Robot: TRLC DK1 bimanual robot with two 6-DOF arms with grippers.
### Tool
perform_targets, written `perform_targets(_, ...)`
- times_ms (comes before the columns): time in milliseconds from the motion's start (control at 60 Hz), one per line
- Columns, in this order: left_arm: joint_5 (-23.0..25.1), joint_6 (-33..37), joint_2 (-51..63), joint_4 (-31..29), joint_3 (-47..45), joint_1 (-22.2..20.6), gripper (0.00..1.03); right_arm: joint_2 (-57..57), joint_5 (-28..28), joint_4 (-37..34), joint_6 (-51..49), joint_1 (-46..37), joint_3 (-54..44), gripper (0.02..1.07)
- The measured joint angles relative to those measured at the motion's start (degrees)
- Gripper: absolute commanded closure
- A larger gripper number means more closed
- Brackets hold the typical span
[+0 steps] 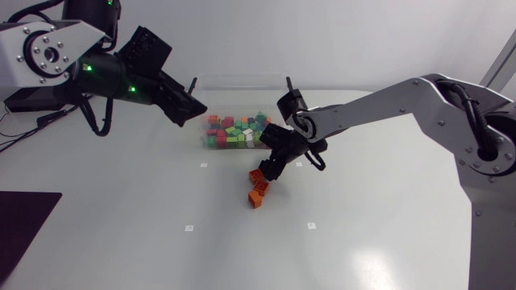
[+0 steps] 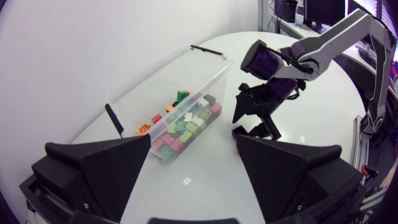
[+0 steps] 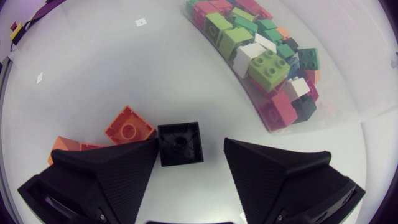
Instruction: Place the duplo bricks in the container
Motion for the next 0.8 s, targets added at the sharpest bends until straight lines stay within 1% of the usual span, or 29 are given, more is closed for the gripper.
perform_targets(100,1.0,1.6,-1.2,-0.6,-2.7,-0.7,0.07,0.0,0.0,-0.9,-0.2,0.1,0.0,0.72)
perform_targets(117,1.0,1.8,-1.3,-0.6,-3.2,-0.9,0.07,0.0,0.0,-0.9,-0.2,0.1,0.0,0.77)
perform_targets(133,1.1,2.4,-1.4,-0.7,-3.9,-1.2,0.07,0.0,0.0,-0.9,-0.2,0.1,0.0,0.78)
perform_targets(333,2.5,7.1,-0.8,-1.6,-9.8,-5.6,0.07,-1.2,-0.5,-0.6,-0.2,-0.2,-1.8,0.79)
perform_targets(417,3.1,8.1,2.4,-1.4,-10.0,-7.6,0.07,-3.5,-0.7,-0.4,-0.2,-0.9,-5.2,0.79)
perform_targets(533,3.5,8.6,9.9,-1.4,-10.0,-10.1,0.08,-7.7,-1.6,0.2,-0.2,-2.8,-10.2,0.79)
perform_targets(650,3.4,7.4,15.7,-1.4,-9.3,-12.2,0.09,-12.5,-2.0,1.2,-0.2,-4.2,-14.4,0.79)
perform_targets(800,0.3,3.1,20.1,-1.4,-7.7,-15.2,0.09,-19.9,-3.1,2.2,0.1,-5.3,-19.2,0.79)
